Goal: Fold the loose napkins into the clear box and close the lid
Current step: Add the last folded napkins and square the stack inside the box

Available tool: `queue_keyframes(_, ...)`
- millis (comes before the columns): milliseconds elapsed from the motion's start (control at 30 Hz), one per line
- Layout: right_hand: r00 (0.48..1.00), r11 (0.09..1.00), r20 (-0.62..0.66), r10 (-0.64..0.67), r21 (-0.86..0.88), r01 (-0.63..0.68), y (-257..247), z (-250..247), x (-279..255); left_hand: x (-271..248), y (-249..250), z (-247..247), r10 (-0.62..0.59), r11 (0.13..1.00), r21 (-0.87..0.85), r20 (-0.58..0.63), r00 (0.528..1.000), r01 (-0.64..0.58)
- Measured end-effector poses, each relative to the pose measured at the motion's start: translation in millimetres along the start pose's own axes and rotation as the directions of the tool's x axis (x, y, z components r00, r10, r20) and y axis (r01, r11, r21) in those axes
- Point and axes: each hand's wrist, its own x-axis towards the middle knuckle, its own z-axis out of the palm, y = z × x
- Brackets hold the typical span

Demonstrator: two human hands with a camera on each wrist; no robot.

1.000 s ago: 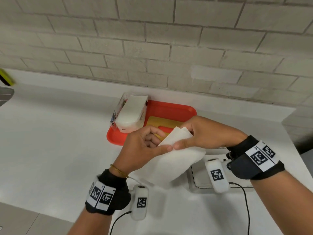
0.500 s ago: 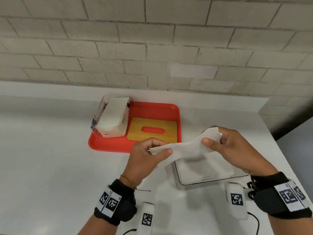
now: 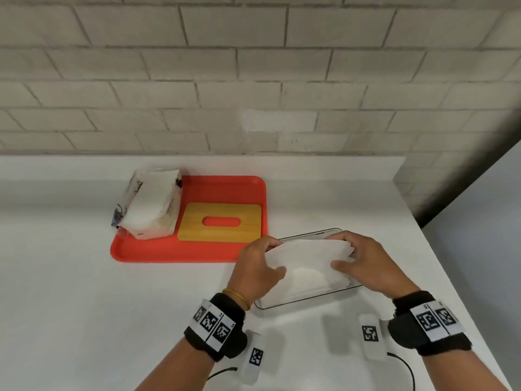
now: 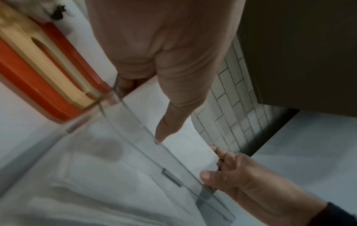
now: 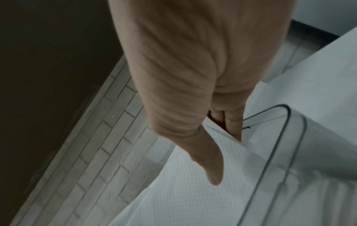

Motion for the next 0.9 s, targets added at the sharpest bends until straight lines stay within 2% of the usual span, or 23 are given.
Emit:
queue_keyframes(67,0.999,0.996,0.033,-0.026,-0.08,0.029,2,-3,3,-1,2,1,0.005,0.998,0.06,0.006,1.0,-0.005)
queue_keyframes(167,0.986,0.983,0.053,-0.156,-0.085,0.16,-4,-4,1,-2,4,0,0.045,0.998,0.051,-0.054,0.998,-0.043)
queue_keyframes(267,0.962,0.96,0.003,-0.274,-0.06,0.274,-4,-2,0,-3,6,-1,0.095,0.995,0.051,-0.126,0.987,-0.089)
queue_keyframes(333,0.941,0.944,-0.078,-0.33,-0.037,0.328,2,0,-1,-3,6,0,0.131,0.991,0.031,-0.163,0.978,-0.127)
queue_keyframes(433,0.921,0.936,-0.185,-0.344,0.007,0.351,12,2,-3,-7,4,1,0.195,0.981,0.056,-0.227,0.954,-0.187)
queue_keyframes(600,0.913,0.933,-0.228,-0.339,0.041,0.357,21,-2,0,-11,1,1,0.182,0.983,0.081,-0.297,0.937,-0.165)
queue_keyframes(767,0.912,0.931,-0.262,-0.317,0.099,0.352,23,-6,5,-11,-2,2,0.268,0.963,0.061,-0.335,0.903,-0.263)
queue_keyframes(900,0.918,0.93,-0.261,-0.3,0.133,0.342,26,-9,11,-10,-5,1,0.198,0.977,-0.008,-0.352,0.915,-0.214)
